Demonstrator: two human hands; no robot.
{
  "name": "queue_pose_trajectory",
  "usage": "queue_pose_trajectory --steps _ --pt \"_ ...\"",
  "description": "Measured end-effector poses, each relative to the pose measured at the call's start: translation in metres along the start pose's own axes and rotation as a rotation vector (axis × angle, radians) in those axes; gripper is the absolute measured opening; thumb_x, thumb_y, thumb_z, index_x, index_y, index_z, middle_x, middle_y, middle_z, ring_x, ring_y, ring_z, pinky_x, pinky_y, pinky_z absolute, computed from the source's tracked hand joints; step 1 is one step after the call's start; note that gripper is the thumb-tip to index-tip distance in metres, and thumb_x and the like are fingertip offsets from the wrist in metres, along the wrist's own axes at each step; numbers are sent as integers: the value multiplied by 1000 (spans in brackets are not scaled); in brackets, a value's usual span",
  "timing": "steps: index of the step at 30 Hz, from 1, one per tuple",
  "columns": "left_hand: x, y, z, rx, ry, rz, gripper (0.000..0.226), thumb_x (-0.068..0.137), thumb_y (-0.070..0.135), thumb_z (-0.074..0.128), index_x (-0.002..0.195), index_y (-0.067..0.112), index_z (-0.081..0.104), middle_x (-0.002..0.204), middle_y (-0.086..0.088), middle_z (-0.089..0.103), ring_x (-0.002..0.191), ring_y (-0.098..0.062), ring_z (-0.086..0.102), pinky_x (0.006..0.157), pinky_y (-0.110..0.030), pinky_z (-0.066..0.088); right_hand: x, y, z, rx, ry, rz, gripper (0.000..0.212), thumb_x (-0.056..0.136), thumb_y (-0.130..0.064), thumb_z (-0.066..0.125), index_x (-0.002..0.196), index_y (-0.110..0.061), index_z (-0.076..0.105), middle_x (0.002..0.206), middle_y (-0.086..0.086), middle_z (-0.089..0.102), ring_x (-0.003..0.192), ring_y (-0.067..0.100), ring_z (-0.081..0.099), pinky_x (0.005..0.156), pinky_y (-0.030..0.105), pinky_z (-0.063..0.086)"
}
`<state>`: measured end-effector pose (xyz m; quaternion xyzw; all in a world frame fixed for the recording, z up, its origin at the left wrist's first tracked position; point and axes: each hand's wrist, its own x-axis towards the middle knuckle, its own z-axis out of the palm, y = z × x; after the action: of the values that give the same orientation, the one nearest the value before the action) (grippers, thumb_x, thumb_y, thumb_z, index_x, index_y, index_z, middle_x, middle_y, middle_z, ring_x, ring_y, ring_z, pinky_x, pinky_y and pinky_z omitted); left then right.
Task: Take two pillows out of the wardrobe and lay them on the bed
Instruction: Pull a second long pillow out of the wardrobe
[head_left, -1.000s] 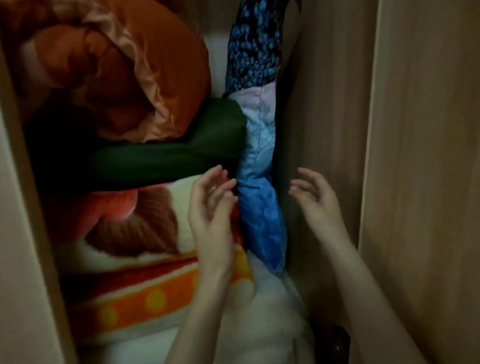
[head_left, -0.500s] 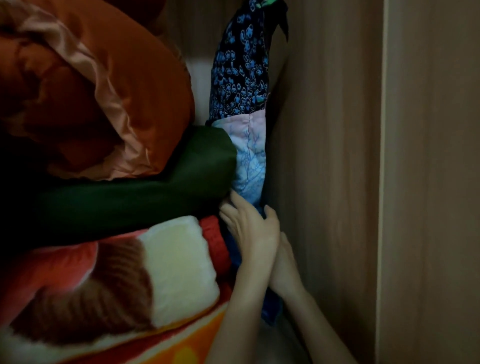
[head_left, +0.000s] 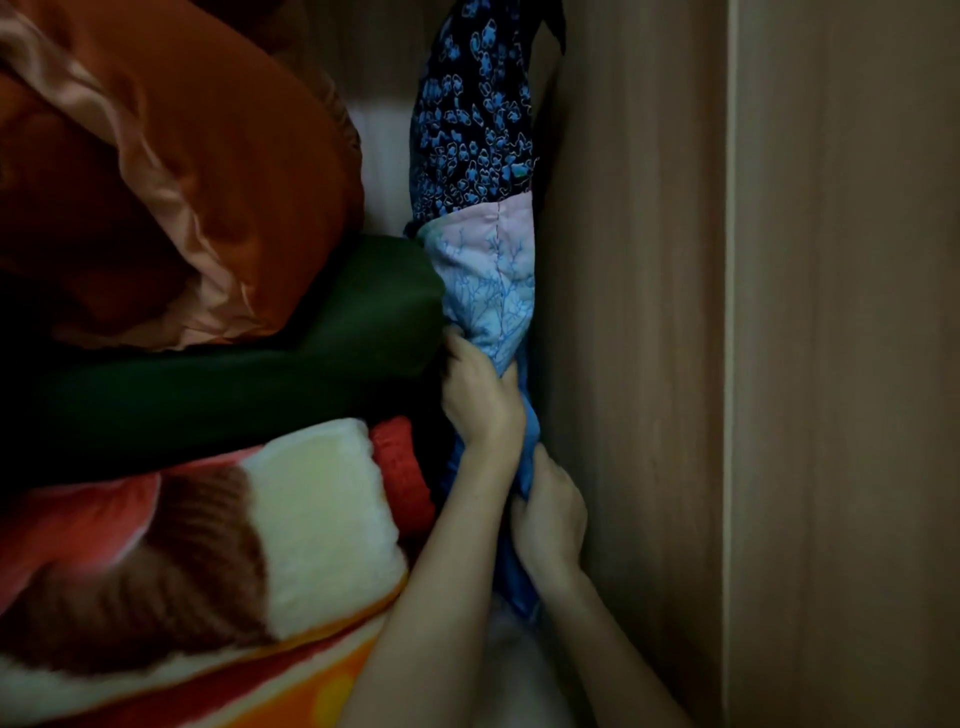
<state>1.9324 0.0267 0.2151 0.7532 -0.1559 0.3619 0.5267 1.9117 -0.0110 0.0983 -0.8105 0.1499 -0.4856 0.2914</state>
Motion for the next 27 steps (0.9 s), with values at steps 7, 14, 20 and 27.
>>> queue_pose_trajectory --steps 7,14,20,27 --pt "-9 15 -14 -35 -10 229 26 84 5 55 110 2 51 112 -18 58 103 -36 56 82 -46 46 -17 -8 -15 122 96 -56 26 80 4 52 102 -8 60 89 8 66 85 23 60 74 42 49" --pt "-18 32 -43 -64 137 281 33 76 1 61 108 4 56 108 -15 53 99 -32 53 80 -44 45 -27 -23 -48 141 215 -168 31 75 6 58 98 -13 64 79 0 66 75 19 60 66 34 49" --pt "-41 38 -66 -133 144 284 34 77 -6 52 110 -1 55 112 -19 56 105 -35 53 88 -41 40 -52 -30 -65 125 199 -162 27 80 -2 59 103 -16 64 83 -1 67 79 18 60 70 31 47" --pt "-64 53 -110 -186 183 365 32 76 -5 53 108 -3 55 102 -21 58 97 -35 53 83 -39 40 -85 -54 -98 133 231 -219 28 80 -3 59 105 -15 64 81 -1 67 78 17 59 68 27 43"
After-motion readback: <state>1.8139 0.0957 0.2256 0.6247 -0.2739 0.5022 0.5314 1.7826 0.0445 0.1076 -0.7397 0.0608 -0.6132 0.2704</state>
